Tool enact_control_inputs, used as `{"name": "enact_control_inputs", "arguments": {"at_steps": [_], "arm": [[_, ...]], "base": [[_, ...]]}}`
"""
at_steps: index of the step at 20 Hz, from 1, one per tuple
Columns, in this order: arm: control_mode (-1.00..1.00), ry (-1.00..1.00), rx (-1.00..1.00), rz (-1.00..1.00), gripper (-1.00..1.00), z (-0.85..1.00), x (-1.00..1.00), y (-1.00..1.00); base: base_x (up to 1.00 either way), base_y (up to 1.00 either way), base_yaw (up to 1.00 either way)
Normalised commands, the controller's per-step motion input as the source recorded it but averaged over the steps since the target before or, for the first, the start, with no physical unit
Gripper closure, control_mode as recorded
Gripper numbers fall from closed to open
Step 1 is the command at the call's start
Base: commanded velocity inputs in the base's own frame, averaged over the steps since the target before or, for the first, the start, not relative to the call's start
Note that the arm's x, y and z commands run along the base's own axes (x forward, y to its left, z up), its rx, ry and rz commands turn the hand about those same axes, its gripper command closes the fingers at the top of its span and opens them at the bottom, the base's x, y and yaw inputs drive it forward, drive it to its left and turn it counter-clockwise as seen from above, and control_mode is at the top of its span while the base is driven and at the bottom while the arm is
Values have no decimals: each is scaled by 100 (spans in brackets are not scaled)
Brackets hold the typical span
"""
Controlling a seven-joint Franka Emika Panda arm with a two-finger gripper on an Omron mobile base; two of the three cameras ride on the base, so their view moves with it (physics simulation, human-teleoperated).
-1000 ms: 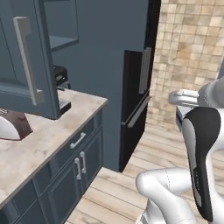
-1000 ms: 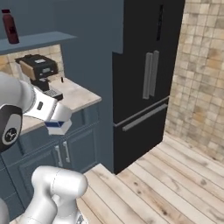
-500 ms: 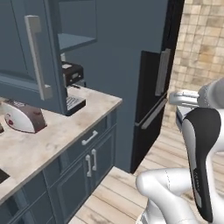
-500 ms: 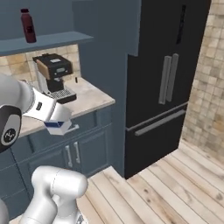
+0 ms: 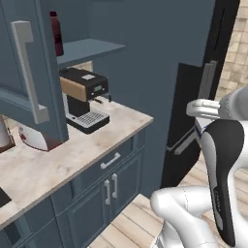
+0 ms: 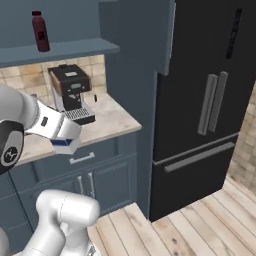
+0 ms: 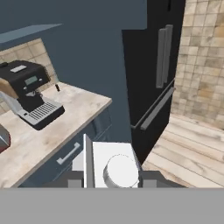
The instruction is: Sort all alcoholic drinks to one cabinet, and non-alcoholic drinks to the other.
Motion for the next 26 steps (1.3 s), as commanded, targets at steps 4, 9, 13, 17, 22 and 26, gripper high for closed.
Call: {"name": "enact_control_inputs", "arguments": {"at_steps": [4,9,13,17,22,26], "arm": [[100,0,0,0,100,0,0,0],[100,0,0,0,100,0,0,0],[100,0,0,0,100,0,0,0],[100,0,0,0,100,0,0,0],[100,0,0,0,100,0,0,0],[100,0,0,0,100,0,0,0]], "base": [[58,-10,28],[37,-3,34],[36,0,37],[47,0,37],[54,-3,34],[48,-22,35]]}}
